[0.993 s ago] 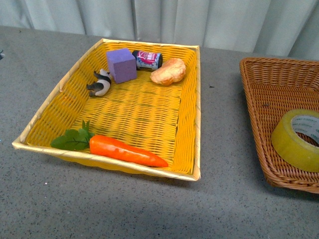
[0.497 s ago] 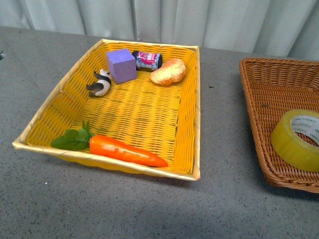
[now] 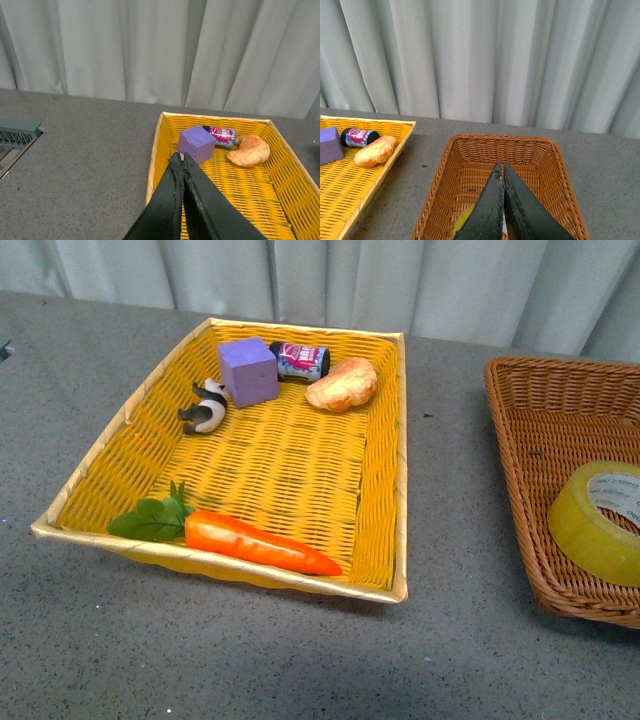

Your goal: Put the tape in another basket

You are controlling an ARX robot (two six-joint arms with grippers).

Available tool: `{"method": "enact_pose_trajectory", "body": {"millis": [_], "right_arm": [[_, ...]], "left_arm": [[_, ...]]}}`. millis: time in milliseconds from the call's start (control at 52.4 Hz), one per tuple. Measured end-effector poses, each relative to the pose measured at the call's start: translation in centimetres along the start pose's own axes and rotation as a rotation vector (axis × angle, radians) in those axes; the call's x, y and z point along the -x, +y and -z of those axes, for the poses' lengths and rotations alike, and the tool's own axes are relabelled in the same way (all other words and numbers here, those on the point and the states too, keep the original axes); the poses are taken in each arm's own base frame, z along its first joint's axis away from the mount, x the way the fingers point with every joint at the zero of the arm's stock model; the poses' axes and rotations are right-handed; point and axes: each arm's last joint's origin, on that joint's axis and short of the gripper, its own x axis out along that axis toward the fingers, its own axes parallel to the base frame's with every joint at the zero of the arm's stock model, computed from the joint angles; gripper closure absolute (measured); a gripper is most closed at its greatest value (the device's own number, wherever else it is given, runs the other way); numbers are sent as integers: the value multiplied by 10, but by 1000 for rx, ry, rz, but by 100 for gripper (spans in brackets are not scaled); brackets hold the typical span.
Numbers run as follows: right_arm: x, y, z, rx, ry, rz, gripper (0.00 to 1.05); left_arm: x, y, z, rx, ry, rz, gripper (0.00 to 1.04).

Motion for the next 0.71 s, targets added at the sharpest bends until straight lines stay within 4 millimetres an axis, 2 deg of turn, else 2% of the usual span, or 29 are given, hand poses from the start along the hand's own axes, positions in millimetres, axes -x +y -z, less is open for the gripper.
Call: {"method": "enact_pose_trajectory", "body": {"millis": [210, 707], "right_arm": [[14, 0, 1, 0, 6, -1, 104], [34, 0, -4, 0, -13, -1, 104]], "left_arm": [[21, 11, 14, 0, 15, 17, 101], [52, 15, 9, 1, -3, 1, 101]]}}
